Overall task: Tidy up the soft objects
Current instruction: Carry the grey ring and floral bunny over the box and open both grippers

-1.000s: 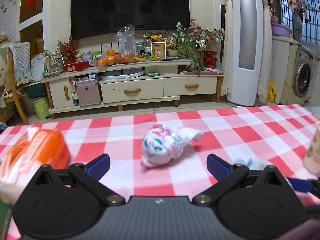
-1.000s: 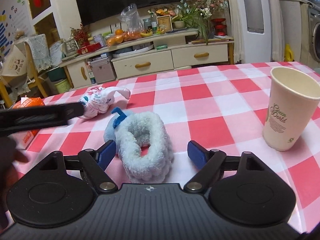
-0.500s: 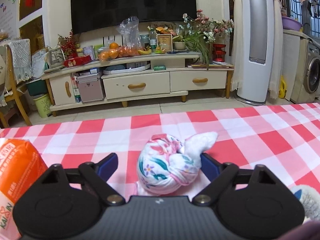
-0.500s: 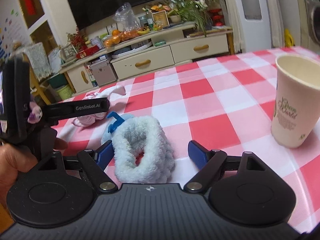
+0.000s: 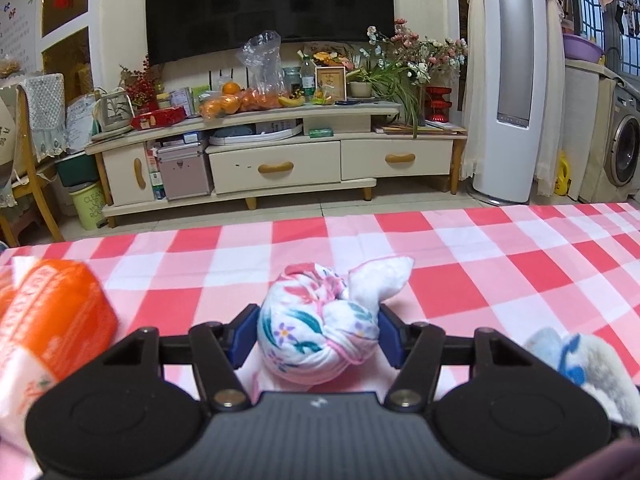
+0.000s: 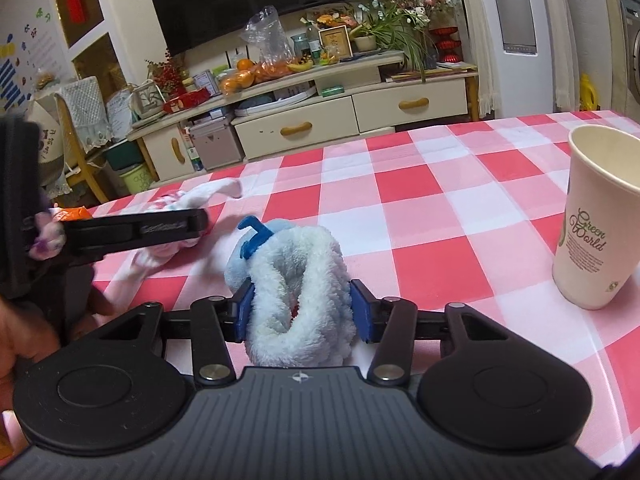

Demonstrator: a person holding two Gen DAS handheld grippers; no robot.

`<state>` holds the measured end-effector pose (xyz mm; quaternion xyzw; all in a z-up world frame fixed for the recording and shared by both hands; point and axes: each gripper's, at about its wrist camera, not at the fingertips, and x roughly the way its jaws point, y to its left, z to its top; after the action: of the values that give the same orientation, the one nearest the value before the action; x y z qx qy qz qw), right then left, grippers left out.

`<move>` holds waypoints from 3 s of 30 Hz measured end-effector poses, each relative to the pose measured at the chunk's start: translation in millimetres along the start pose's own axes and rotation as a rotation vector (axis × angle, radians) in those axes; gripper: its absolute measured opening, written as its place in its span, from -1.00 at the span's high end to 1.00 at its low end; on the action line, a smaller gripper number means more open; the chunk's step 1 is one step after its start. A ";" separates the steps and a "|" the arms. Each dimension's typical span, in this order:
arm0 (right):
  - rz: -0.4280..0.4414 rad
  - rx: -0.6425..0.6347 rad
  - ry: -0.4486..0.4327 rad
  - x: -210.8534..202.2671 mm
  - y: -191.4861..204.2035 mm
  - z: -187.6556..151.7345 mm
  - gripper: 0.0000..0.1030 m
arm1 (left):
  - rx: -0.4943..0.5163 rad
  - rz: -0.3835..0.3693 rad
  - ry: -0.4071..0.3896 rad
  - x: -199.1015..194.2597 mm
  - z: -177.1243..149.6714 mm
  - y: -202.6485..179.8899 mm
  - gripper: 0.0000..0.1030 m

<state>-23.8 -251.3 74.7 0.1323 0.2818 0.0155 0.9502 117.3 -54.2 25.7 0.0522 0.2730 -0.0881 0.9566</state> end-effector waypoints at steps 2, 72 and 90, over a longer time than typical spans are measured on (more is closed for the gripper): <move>0.001 0.004 0.001 -0.8 -0.8 0.0 -0.14 | 0.000 0.002 -0.006 -9.8 -1.0 2.2 -0.18; 0.147 -0.120 -0.057 -127.6 145.8 -26.1 -0.03 | -0.064 0.042 -0.124 -255.7 -13.2 129.9 -0.19; 0.278 -0.252 -0.088 -119.3 237.2 1.0 -0.03 | -0.163 0.154 -0.133 -253.0 -13.1 190.3 -0.19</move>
<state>-112.8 -35.2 200.7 0.0505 0.2151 0.1758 0.9593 -63.3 169.6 158.9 -0.0110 0.2104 0.0048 0.9775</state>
